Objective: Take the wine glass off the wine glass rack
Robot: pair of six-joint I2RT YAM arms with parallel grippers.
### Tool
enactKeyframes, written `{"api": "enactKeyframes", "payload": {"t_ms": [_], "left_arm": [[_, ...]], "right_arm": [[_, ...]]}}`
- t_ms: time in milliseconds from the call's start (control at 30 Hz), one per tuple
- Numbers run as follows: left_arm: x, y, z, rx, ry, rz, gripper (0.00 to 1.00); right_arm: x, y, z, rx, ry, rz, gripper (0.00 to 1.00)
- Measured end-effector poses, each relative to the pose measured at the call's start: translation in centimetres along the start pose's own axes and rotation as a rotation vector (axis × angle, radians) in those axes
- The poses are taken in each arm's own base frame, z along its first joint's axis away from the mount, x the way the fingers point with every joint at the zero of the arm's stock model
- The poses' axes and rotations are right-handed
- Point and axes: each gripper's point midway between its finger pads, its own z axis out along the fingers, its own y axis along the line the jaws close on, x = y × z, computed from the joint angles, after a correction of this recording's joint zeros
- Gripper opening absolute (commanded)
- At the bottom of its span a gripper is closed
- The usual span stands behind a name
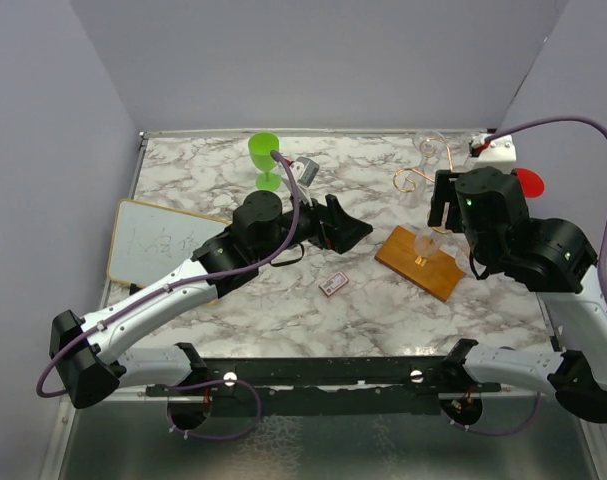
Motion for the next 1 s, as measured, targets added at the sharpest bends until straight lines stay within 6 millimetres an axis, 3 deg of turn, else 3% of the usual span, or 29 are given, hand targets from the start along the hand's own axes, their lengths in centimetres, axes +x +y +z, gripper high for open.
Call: {"api": "enactKeyframes", "payload": {"t_ms": [500, 1000], "left_arm": [[0.1, 0.0, 0.0, -0.002, 0.006, -0.020, 0.94], [0.1, -0.2, -0.1, 0.000, 0.005, -0.032, 0.94]], "right_arm": [[0.4, 0.0, 0.6, 0.031, 0.010, -0.028, 0.46], [0.7, -1.7, -0.6, 0.044, -0.007, 0.010, 0.45]]}}
